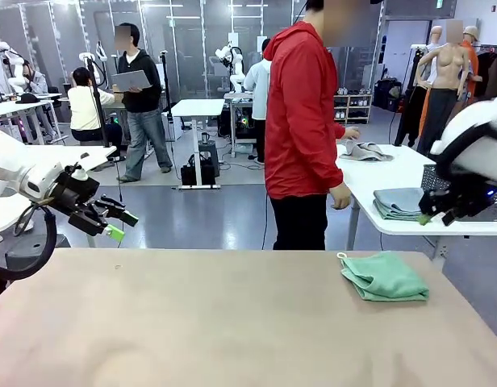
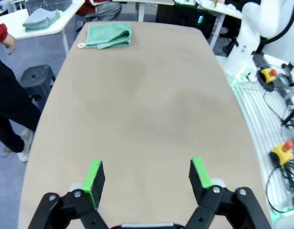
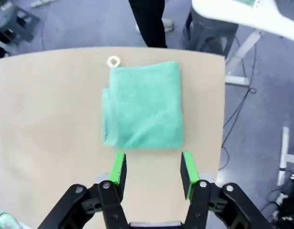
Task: Fold the towels and place them in the basket.
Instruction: Place the folded Towel with hook on the right side of the table.
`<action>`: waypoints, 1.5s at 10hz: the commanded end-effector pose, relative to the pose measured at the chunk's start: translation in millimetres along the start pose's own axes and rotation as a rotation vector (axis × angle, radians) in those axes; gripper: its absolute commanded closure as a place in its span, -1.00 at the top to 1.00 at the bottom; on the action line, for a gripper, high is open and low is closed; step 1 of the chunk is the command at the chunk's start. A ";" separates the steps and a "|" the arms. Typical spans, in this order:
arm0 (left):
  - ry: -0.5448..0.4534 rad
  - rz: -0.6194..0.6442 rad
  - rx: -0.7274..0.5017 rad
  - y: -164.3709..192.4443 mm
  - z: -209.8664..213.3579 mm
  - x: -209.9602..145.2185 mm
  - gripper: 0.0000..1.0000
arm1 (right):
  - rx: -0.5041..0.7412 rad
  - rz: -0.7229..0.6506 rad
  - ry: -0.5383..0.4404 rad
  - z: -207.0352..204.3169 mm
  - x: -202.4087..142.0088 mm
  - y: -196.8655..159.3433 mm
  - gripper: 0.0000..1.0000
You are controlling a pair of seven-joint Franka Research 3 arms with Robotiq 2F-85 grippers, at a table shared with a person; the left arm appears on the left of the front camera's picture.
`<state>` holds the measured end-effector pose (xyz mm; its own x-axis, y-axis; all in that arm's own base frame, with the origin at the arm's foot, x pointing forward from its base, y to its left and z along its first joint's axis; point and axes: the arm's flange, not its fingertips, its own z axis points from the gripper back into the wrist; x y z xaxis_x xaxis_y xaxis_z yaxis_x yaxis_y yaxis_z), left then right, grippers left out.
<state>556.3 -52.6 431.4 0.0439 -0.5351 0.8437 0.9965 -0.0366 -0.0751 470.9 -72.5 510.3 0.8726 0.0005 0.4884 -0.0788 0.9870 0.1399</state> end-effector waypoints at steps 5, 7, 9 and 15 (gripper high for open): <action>0.017 -0.007 -0.006 -0.4 0.5 0.8 0.79 | -0.027 0.050 -0.039 101.9 -77.6 62.0 0.16; 0.017 -0.007 -0.006 -0.4 0.5 0.8 0.79 | -0.018 0.052 -0.046 110.9 -74.6 60.3 0.16; 0.017 -0.007 -0.006 -0.4 0.5 0.8 0.79 | -0.018 0.052 -0.046 110.9 -74.6 60.3 0.16; 0.017 -0.007 -0.006 -0.4 0.5 0.8 0.79 | -0.018 0.052 -0.046 110.9 -74.6 60.3 0.16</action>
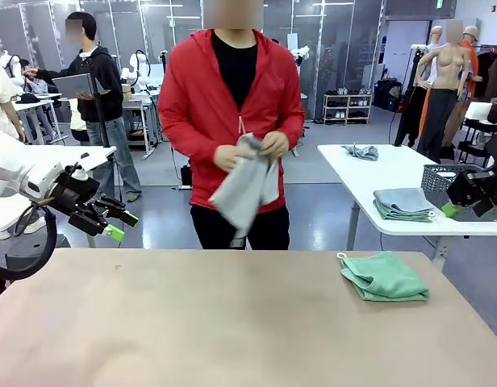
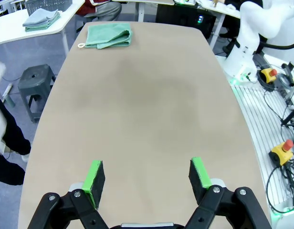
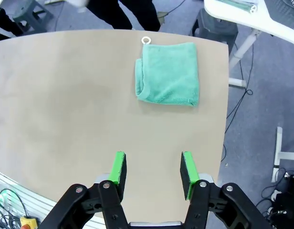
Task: Fold the towels and place them in the basket.
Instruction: When a person lays out a Towel with hook on the table, fold it in half twice.
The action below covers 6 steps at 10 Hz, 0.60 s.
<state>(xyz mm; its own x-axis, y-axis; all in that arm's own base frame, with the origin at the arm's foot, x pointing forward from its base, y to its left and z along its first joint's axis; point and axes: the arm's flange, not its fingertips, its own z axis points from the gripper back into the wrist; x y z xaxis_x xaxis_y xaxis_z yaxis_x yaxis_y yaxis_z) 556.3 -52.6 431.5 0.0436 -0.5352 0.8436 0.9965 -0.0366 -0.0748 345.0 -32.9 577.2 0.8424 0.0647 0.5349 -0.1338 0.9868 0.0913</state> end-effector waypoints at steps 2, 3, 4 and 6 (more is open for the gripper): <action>0.016 -0.006 -0.006 -0.4 0.4 0.7 0.79 | -0.005 -0.020 -0.001 -1.1 2.7 1.8 0.16; 0.016 -0.006 -0.006 -0.4 0.4 0.7 0.79 | -0.005 -0.020 -0.001 -1.1 2.7 1.8 0.16; 0.016 -0.006 -0.006 -0.4 0.4 0.7 0.79 | -0.005 -0.020 -0.001 -1.1 2.7 1.8 0.16; 0.016 -0.006 -0.006 -0.4 0.4 0.7 0.79 | -0.005 -0.020 -0.001 -1.1 2.7 1.8 0.16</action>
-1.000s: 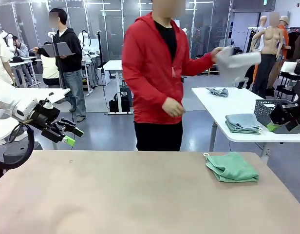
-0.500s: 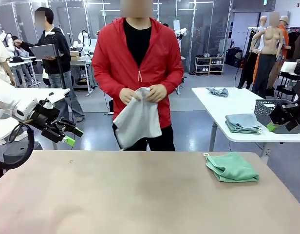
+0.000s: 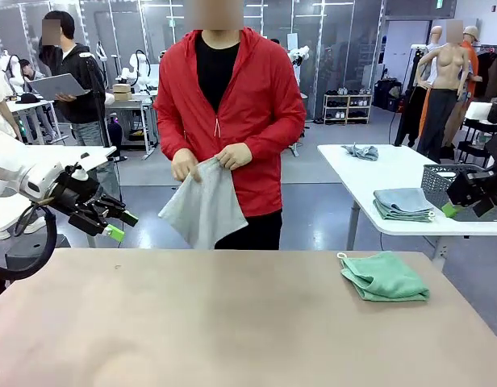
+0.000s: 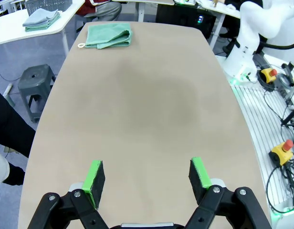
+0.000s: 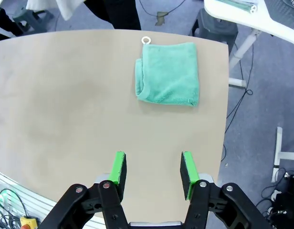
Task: Fold the towels and place them in the basket.
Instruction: When a person lays out a Towel with hook on the table, fold it in half twice.
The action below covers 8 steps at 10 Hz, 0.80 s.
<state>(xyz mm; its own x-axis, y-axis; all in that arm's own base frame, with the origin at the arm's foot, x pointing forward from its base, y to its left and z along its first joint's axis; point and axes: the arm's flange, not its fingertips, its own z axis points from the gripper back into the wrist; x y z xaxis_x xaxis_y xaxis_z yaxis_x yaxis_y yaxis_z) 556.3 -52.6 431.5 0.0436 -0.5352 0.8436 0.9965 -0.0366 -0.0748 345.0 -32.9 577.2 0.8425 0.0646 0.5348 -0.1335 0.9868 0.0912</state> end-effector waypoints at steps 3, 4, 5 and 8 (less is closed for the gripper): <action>0.016 -0.006 -0.006 -0.4 0.4 0.7 0.79 | -0.005 -0.020 -0.001 -1.1 2.7 1.8 0.16; 0.016 -0.006 -0.006 -0.4 0.4 0.7 0.79 | -0.005 -0.020 -0.001 -1.1 2.7 1.8 0.16; 0.016 -0.006 -0.006 -0.4 0.4 0.7 0.79 | -0.005 -0.020 -0.001 -1.1 2.7 1.8 0.16; 0.016 -0.006 -0.006 -0.4 0.4 0.7 0.79 | -0.005 -0.020 -0.001 -1.1 2.7 1.8 0.16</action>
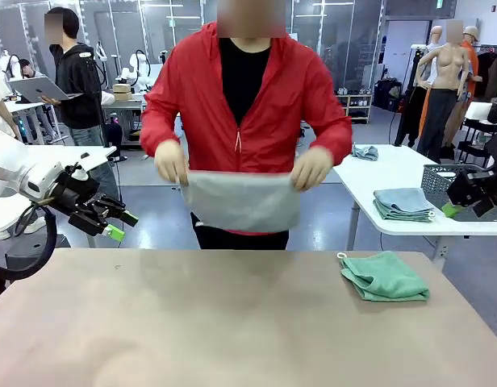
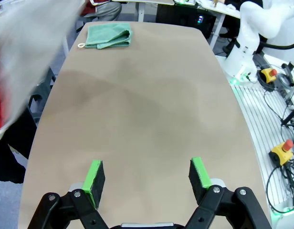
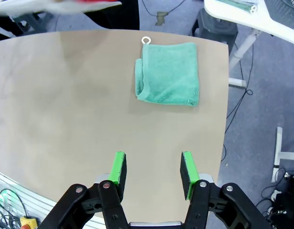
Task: Fold the towels and place them in the basket.
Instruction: When a person lays out a Towel with hook on the table, fold it in half twice.
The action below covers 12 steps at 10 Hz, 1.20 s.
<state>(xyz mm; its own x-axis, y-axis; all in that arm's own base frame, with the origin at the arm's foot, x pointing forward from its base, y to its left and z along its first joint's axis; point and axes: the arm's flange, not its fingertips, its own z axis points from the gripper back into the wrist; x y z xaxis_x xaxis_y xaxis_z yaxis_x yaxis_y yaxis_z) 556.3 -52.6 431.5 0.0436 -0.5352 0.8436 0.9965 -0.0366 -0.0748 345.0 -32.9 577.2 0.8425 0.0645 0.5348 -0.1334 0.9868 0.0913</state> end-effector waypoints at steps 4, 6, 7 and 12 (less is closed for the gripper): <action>0.016 -0.006 -0.006 -0.4 0.4 0.7 0.79 | 0.000 0.000 0.000 0.0 0.0 0.0 0.54; 0.016 -0.006 -0.006 -0.4 0.4 0.7 0.79 | 0.015 -0.011 0.007 -3.3 -2.4 -0.9 0.94; 0.016 -0.006 -0.006 -0.4 0.4 0.7 0.79 | 0.018 -0.008 0.008 -4.6 -2.6 -0.2 0.96; 0.016 -0.006 -0.006 -0.4 0.4 0.7 0.79 | 0.008 0.001 0.003 -1.3 -0.7 -0.4 1.00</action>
<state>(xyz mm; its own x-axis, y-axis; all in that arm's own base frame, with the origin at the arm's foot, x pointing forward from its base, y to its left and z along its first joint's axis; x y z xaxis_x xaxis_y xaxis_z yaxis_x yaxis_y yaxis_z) 556.3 -52.6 431.5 0.0436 -0.5352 0.8436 0.9965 -0.0366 -0.0748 345.2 -32.6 576.3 0.8428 0.0690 0.5338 -0.1419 0.9851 0.0967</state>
